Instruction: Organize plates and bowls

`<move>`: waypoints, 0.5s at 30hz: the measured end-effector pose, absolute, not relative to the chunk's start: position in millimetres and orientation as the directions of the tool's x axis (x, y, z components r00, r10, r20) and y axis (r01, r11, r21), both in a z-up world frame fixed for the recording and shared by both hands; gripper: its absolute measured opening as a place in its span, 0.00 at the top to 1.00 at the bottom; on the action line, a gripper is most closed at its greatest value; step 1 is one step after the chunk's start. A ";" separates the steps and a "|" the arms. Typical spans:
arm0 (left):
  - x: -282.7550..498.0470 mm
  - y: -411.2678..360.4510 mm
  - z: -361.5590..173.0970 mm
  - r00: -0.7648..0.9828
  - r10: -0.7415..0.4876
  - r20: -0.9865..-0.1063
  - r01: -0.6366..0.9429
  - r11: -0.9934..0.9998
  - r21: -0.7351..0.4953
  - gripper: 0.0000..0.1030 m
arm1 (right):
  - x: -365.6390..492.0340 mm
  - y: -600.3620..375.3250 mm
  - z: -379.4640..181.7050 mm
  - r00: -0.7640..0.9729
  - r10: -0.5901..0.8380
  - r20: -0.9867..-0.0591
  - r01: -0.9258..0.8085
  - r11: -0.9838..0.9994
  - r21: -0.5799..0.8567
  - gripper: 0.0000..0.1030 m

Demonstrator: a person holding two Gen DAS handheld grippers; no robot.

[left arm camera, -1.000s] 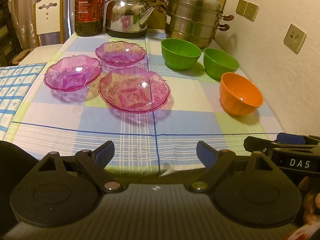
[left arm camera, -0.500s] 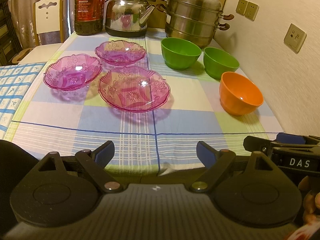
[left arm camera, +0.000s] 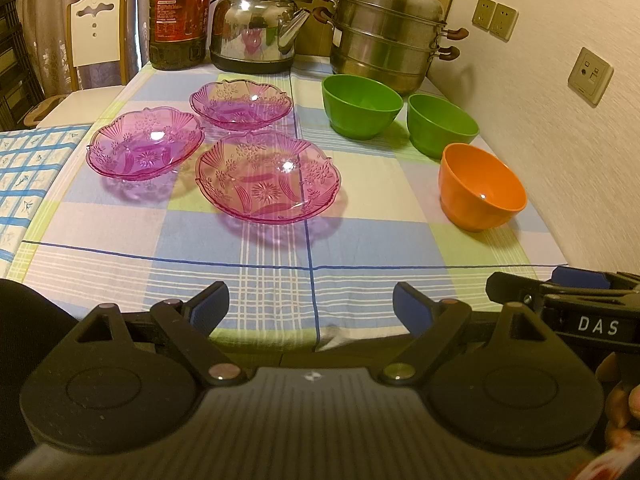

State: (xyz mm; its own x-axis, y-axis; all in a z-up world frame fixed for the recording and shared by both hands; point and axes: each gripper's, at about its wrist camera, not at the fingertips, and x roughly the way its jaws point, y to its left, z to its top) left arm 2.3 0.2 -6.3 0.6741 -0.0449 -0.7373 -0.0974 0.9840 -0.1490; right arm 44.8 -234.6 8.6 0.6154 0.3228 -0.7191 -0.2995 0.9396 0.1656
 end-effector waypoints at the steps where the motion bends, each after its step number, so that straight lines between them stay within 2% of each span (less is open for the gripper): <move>1: 2.4 0.2 -6.2 0.674 -0.046 -0.737 -0.097 0.984 -0.151 0.16 | 44.8 -234.7 8.7 0.616 0.323 -0.719 -0.300 0.940 0.166 0.09; 15: 1.8 1.4 -7.0 0.674 -0.044 -0.737 -0.101 0.983 -0.151 0.16 | 45.3 -234.4 8.9 0.615 0.324 -0.719 -0.300 0.939 0.167 0.09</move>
State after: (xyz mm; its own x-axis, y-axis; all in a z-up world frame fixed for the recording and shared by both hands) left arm 1.8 1.4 -7.0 0.6741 -0.0442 -0.7373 -0.1011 0.9833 -0.1513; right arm 45.3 -234.4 8.9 0.6149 0.3241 -0.7189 -0.2998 0.9393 0.1670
